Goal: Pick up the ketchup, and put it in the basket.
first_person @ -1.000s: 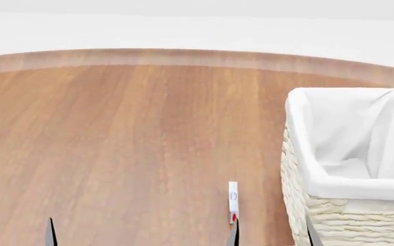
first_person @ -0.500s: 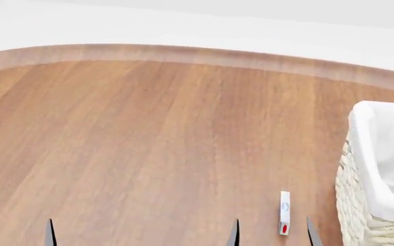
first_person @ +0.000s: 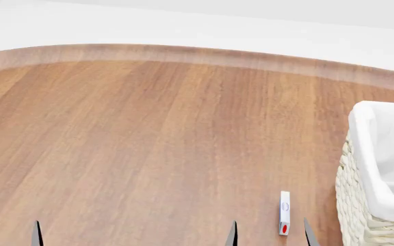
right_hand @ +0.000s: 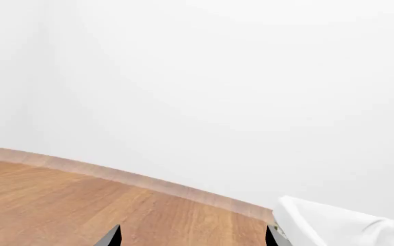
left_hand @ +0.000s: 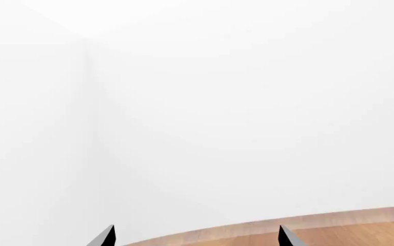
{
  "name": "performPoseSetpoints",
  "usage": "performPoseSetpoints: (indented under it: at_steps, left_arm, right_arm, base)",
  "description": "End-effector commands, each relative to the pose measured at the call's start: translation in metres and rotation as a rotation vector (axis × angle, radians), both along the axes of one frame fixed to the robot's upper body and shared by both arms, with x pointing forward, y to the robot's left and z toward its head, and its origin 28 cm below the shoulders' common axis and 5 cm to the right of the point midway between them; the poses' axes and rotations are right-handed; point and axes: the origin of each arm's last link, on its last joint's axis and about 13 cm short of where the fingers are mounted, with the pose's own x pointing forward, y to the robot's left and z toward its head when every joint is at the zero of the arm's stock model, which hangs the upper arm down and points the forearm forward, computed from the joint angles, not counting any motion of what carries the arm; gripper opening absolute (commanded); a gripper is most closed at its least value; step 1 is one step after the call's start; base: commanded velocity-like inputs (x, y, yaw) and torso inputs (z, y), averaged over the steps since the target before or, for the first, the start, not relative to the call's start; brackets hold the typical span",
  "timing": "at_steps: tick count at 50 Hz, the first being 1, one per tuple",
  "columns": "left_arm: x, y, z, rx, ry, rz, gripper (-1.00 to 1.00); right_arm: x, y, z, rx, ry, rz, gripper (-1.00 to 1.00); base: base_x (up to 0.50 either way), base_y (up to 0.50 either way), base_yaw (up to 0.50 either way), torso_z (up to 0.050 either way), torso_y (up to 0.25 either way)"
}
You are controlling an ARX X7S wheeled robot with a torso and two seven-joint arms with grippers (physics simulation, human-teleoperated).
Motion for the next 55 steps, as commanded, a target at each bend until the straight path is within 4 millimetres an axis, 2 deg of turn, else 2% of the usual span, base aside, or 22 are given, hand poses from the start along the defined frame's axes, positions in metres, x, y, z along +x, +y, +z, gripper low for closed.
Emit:
performPoseSetpoints:
  at_steps: [1, 8, 23, 36, 47, 48, 55]
  left_arm:
    - [-0.006, 0.024, 0.01, -0.015, -0.021, 0.042, 1.0]
    - [-0.025, 0.034, 0.003, -0.036, 0.017, 0.028, 1.0]
    - [-0.066, 0.041, -0.002, -0.019, 0.092, 0.033, 1.0]
    - [-0.102, 0.045, -0.029, -0.008, 0.228, 0.053, 1.0]
    - [-0.124, 0.051, -0.043, -0.037, 0.336, 0.088, 1.0]
    - [-0.126, 0.052, -0.044, -0.08, 0.368, 0.086, 1.0]
    - [-0.132, 0.057, -0.048, -0.057, 0.387, 0.119, 1.0]
  right_arm:
    - [0.001, 0.0, -0.001, -0.003, 0.001, 0.008, 1.0]
    - [0.002, 0.001, -0.002, -0.004, 0.007, 0.012, 1.0]
    - [0.001, 0.002, -0.003, -0.005, 0.014, 0.018, 1.0]
    - [0.002, 0.002, -0.006, -0.01, 0.021, 0.019, 1.0]
    - [0.002, 0.003, -0.007, -0.01, 0.023, 0.019, 1.0]
    - [0.001, 0.003, -0.007, -0.011, 0.024, 0.019, 1.0]
    - [0.002, 0.003, -0.007, -0.009, 0.024, 0.019, 1.0]
  base:
    - [0.0, 0.0, 0.0, 0.0, 0.0]
    - [0.0, 0.0, 0.0, 0.0, 0.0]
    - [0.0, 0.0, 0.0, 0.0, 0.0]
    - [0.0, 0.0, 0.0, 0.0, 0.0]
    - [0.0, 0.0, 0.0, 0.0, 0.0]
    - [0.0, 0.0, 0.0, 0.0, 0.0]
    - [0.0, 0.0, 0.0, 0.0, 0.0]
